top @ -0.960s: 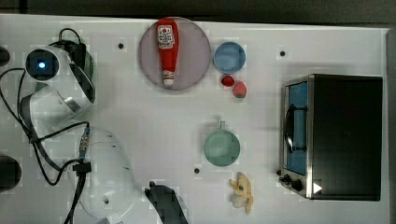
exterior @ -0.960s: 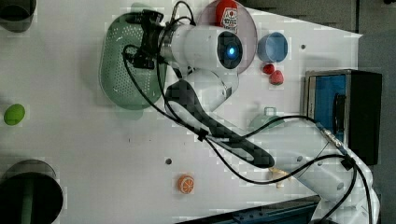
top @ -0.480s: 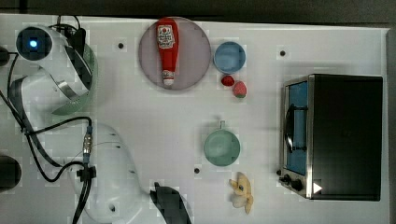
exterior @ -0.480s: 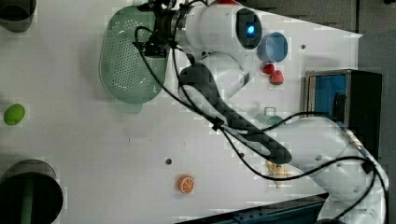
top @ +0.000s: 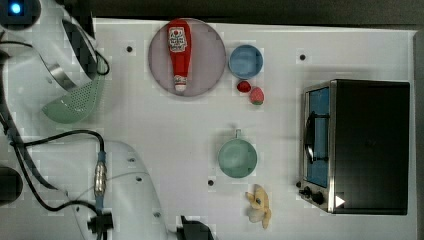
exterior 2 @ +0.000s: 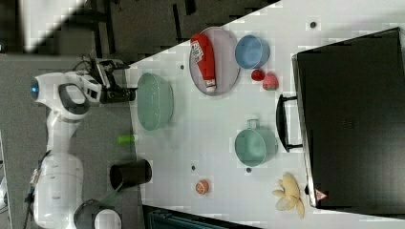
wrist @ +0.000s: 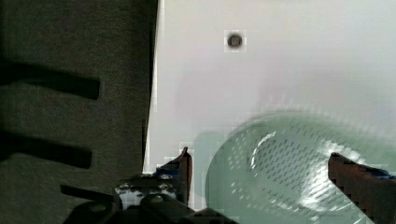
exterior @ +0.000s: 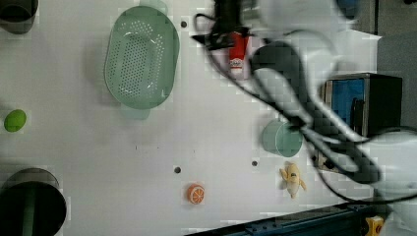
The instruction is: Drag strainer forwards.
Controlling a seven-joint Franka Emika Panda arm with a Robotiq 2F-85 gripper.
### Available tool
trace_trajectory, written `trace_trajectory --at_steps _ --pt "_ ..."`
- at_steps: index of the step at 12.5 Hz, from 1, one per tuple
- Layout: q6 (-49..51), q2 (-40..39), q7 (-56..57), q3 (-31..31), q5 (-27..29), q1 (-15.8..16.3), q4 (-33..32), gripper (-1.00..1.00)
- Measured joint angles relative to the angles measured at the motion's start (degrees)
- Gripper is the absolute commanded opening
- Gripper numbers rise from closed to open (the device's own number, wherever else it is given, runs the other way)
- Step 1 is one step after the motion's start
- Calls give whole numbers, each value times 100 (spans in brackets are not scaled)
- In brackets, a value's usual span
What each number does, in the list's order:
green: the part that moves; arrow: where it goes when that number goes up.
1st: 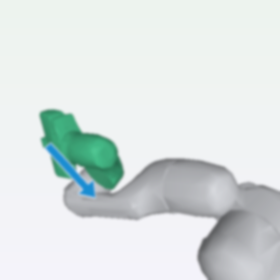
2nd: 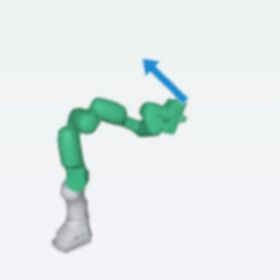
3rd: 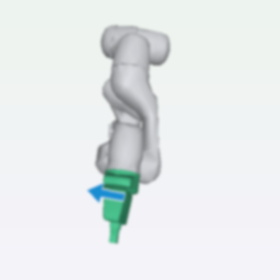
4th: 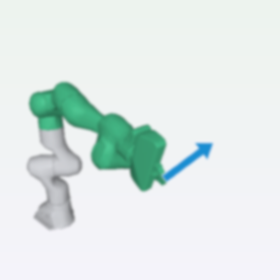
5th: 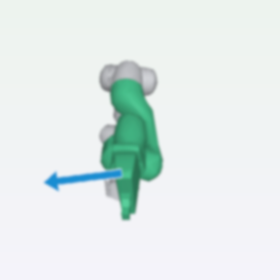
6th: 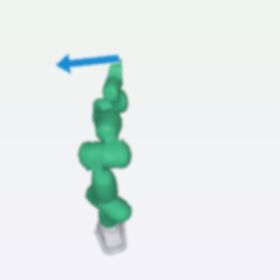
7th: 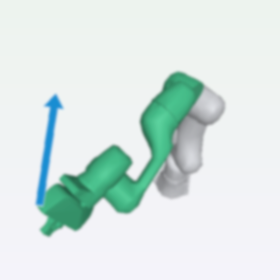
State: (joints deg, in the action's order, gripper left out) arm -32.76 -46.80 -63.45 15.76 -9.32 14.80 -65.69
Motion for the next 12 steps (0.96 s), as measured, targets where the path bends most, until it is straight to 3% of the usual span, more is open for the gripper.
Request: trace_trajectory --at_steps 6,12 --pt "1231 638 2789 -53 1 -594 129 100" --pt "2098 1007 4545 -190 -52 -1489 -319 100"
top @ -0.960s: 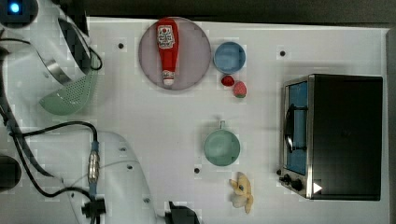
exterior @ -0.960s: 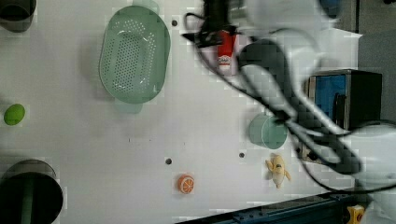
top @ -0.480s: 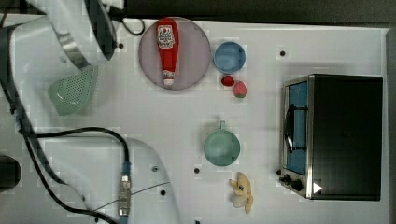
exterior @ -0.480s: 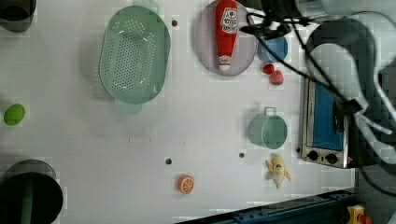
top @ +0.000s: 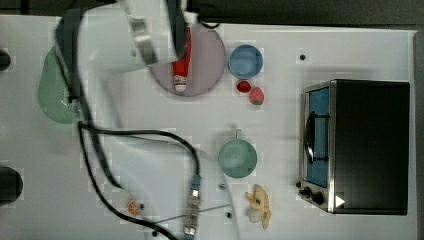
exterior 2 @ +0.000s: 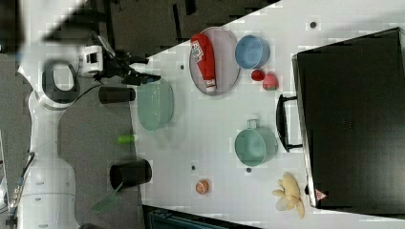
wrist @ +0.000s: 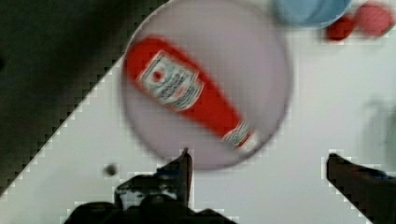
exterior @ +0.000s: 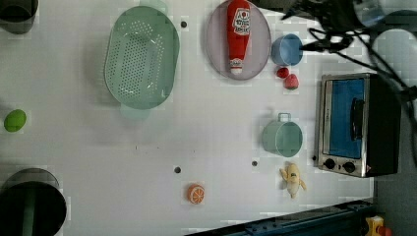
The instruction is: Drag strainer forwards.
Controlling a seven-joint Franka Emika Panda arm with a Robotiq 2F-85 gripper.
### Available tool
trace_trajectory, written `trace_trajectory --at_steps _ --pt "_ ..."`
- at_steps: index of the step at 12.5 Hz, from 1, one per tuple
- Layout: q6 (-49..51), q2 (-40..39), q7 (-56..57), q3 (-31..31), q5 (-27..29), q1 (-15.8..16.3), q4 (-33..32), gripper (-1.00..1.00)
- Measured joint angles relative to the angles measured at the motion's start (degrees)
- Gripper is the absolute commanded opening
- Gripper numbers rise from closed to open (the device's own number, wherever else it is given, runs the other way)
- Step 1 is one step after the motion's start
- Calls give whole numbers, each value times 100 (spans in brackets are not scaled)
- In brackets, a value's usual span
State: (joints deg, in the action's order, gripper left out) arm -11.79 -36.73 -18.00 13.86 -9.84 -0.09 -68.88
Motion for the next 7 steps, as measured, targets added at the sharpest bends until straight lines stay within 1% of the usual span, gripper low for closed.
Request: trace_trajectory --at_steps 5,7 --pt "152 1044 623 -82 39 -1120 -1091 100" --pt "149 1483 664 -155 20 -1405 -1444 100"
